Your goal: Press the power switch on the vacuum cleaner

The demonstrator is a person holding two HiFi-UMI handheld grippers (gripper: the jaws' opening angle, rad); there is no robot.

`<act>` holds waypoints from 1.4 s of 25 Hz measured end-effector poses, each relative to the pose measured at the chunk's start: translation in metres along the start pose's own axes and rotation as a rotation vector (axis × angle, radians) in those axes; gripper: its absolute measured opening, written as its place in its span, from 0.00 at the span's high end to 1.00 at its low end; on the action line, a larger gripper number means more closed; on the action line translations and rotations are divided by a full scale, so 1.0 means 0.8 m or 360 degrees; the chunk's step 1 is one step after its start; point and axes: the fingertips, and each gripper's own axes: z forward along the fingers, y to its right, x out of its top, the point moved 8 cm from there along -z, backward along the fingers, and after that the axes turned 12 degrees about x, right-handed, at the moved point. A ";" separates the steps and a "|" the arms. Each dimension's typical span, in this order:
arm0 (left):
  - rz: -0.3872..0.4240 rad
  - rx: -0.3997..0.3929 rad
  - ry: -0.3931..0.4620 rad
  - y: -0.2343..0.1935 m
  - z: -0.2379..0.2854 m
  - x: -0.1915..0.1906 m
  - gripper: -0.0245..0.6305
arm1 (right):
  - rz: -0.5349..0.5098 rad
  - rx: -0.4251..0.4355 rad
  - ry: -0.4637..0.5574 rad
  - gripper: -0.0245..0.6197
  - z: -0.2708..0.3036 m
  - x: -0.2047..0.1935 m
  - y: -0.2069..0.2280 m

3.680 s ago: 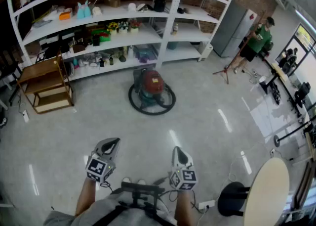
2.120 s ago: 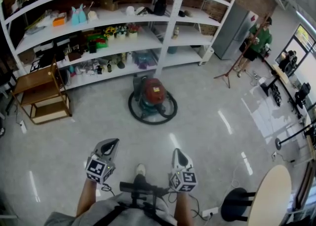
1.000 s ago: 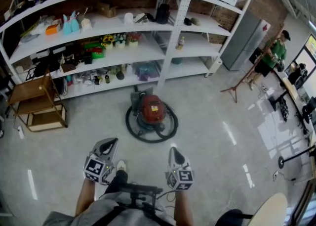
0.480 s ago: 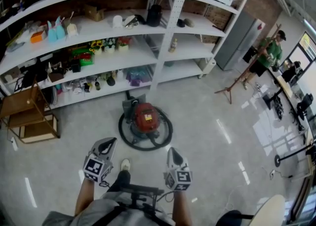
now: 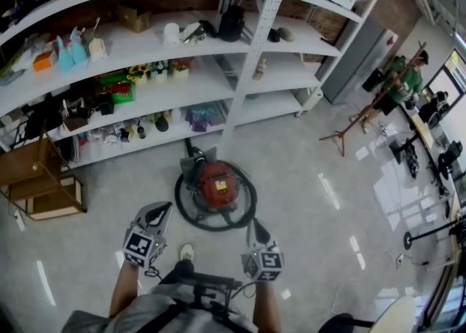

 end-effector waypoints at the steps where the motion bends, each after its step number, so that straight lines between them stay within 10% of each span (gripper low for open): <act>1: 0.0004 0.0000 0.0002 -0.007 0.010 0.003 0.95 | 0.0005 -0.0005 -0.0003 0.96 0.011 0.005 0.003; 35: -0.0009 -0.0147 -0.0050 -0.059 0.212 0.003 0.95 | 0.0005 -0.0011 -0.0129 0.96 0.171 0.030 0.079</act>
